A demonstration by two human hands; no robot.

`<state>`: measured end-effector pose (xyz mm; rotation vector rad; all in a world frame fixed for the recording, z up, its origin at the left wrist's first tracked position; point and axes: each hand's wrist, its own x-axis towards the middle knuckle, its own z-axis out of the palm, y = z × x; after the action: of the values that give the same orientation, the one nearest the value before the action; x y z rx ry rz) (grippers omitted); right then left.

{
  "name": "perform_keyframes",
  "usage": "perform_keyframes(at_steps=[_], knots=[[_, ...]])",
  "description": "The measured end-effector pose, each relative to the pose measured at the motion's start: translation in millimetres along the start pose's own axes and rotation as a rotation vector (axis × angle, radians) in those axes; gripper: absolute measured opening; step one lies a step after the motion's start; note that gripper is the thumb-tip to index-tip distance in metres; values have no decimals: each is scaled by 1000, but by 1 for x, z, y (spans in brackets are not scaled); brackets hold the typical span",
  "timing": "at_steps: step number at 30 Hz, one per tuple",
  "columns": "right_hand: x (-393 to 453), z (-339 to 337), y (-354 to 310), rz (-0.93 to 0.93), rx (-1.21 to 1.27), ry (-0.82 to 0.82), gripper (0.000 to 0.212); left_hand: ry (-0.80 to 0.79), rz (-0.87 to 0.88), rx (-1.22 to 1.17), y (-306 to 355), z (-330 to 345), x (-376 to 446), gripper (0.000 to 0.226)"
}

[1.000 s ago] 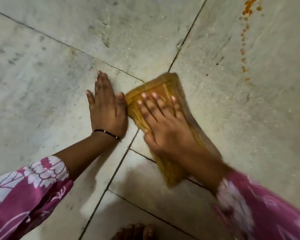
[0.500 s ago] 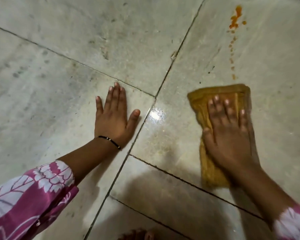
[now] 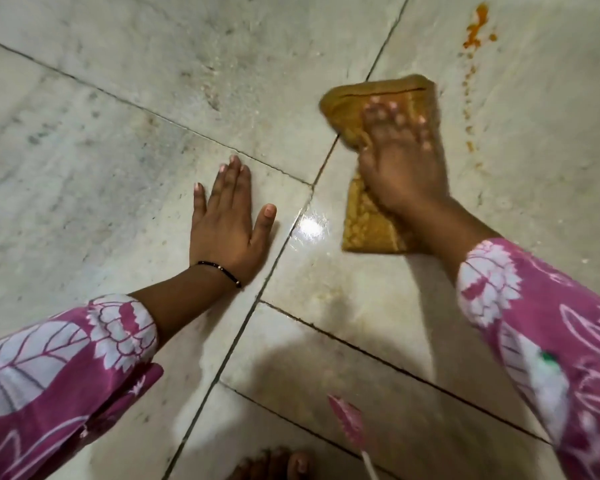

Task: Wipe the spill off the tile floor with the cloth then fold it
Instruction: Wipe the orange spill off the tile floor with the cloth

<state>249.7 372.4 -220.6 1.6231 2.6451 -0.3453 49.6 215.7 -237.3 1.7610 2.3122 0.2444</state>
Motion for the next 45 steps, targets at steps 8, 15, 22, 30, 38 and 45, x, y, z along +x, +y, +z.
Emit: perform_keyframes(at_steps=[8,15,22,30,38,45], knots=[[-176,24,8,93,-7,-16,62,-20,-4,45,2,3,0,80],[-268,15,72,224,4,-76,61,23,145,-136,3,-7,-14,78],[-157,1,97,591,-21,58,64,-112,476,-204,83,2,-11,85],[-231,25,22,135,-4,-67,62,-118,582,63,114,30,21,80],[-245,6,110,746,5,30,71,-102,569,120,115,33,18,81],[-134,11,77,509,-3,50,66,-121,562,123,116,31,18,81]])
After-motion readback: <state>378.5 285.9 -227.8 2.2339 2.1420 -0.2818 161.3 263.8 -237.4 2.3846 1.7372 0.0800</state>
